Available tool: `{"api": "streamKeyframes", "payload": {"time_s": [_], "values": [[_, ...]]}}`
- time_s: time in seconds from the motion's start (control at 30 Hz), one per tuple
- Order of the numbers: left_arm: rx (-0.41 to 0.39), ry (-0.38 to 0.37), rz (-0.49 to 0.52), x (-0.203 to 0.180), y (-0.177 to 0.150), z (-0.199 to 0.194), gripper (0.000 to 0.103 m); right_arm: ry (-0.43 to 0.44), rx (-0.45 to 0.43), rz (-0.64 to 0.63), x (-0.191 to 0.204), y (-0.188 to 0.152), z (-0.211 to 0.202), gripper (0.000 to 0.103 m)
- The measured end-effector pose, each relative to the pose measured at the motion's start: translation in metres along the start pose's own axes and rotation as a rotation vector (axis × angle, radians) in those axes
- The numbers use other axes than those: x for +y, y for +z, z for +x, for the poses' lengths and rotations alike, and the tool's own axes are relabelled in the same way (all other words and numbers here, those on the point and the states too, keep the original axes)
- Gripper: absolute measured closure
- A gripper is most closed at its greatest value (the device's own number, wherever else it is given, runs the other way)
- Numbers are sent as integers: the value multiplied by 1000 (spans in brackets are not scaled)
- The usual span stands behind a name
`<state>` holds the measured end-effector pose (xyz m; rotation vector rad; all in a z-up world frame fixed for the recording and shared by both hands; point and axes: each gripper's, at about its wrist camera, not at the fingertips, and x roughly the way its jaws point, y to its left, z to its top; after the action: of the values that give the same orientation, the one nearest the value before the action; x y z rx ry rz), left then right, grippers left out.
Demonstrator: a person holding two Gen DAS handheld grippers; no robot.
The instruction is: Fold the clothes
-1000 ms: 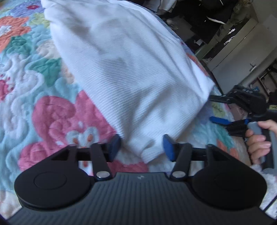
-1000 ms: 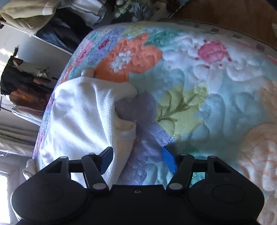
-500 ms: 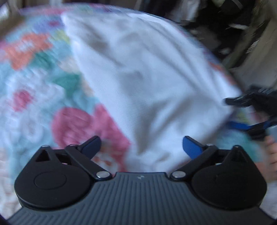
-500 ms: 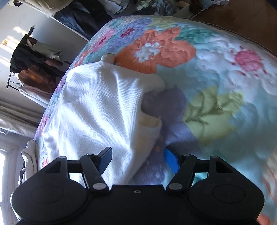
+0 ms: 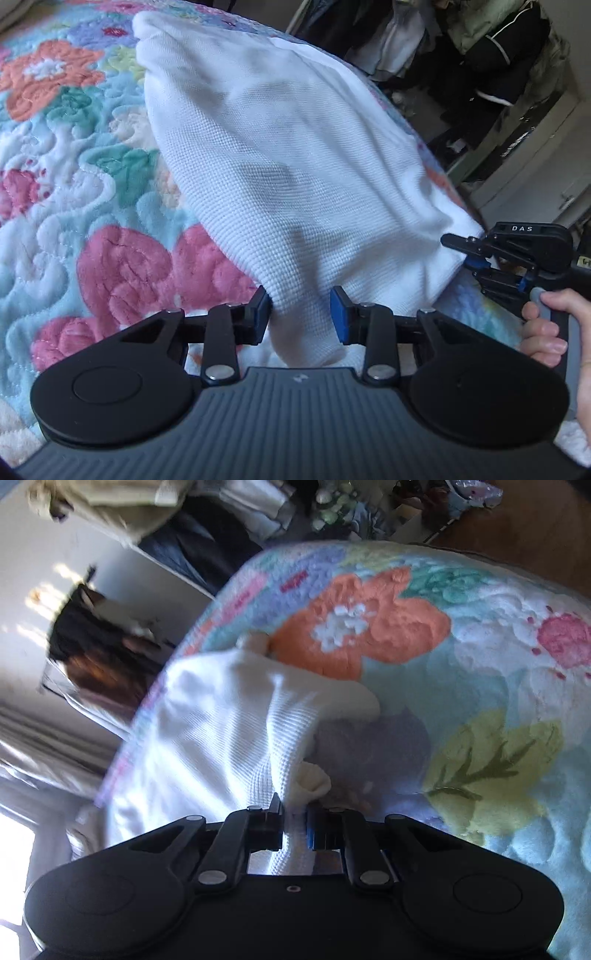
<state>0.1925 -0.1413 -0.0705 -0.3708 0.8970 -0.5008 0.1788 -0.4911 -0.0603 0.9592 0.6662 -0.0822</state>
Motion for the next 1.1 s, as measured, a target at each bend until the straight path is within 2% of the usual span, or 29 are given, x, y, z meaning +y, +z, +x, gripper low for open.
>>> {"api": "streamKeyframes", "payload": {"time_s": [0.03,0.1,0.17,0.2,0.27,0.33,0.37,0.4,0.43,0.47,0.5,0.6,0.63,0.7,0.77,0.83,0.93,1.07,1.1], "values": [[9,-20,-21,3,0,2,63,28,-9,7,0,0,-2,89],[35,-73,-75,9,1,9,37,69,-21,11,3,0,-5,89],[57,-129,-146,14,-2,17,22,100,-30,8,6,1,-6,89],[68,-156,-181,17,-4,20,15,115,-33,5,7,1,-6,89],[80,-183,-216,14,-8,23,11,139,-33,-2,11,1,-5,89],[96,-178,-192,5,-10,27,17,166,-37,-3,12,1,-5,89],[105,-161,-154,-2,-9,29,48,169,-38,0,12,0,-5,89],[110,-110,-114,-9,-8,29,68,164,-37,4,12,0,-5,89],[103,-83,-89,-12,-7,29,74,153,-33,4,11,0,-4,89],[84,-83,-86,-13,-4,28,85,141,-28,-1,11,0,-4,89],[65,-87,-87,-13,-2,26,93,128,-25,-8,11,-1,-3,89],[30,-71,-44,-20,12,22,94,93,-20,-31,12,-2,-3,89],[23,-68,-28,-22,15,22,94,63,-15,-41,13,-2,-2,89],[38,-70,-38,-22,17,24,94,-54,26,-77,16,-5,3,87],[63,-76,-56,-18,16,31,93,-136,52,-129,19,-10,9,81],[94,-80,-68,-12,11,37,91,-169,75,-128,18,-11,13,72],[123,-105,-155,5,7,41,82,-139,93,-66,9,-9,14,67],[125,-210,-438,39,9,54,65,-64,128,9,-3,-9,22,66],[132,-225,-463,43,11,61,66,-37,139,22,-3,-10,26,68]]}}
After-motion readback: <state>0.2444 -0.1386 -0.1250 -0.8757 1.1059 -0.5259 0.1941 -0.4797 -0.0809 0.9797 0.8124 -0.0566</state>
